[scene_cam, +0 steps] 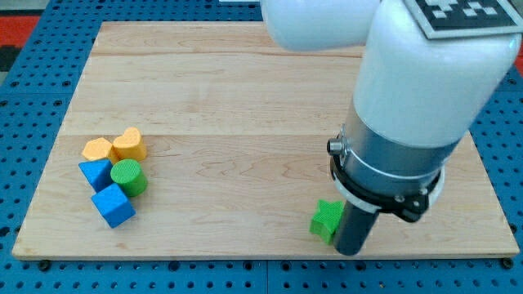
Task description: Push red circle slightly left
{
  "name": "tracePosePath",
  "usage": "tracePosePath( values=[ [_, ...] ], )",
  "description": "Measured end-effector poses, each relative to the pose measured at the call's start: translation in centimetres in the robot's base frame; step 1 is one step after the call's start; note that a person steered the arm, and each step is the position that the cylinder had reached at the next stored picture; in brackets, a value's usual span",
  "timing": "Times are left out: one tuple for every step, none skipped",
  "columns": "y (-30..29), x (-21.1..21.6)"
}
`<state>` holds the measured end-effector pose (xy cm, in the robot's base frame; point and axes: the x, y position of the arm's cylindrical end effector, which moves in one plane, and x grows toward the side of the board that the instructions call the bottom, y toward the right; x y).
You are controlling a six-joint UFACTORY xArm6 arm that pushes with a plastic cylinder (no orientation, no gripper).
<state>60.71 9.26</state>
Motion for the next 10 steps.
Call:
tracePosePath(
  values=[
    [-1.5,-2.5],
    [0.6,-4.9],
    [10.3,-4.4],
    [18.6,-4.8],
    [14.7,-8.8],
    [8.7,-12.3],
    [5.3,-14.7],
    [4.2,-17.5],
    [1.7,-19.2],
    [7.1,-19.5]
  ],
)
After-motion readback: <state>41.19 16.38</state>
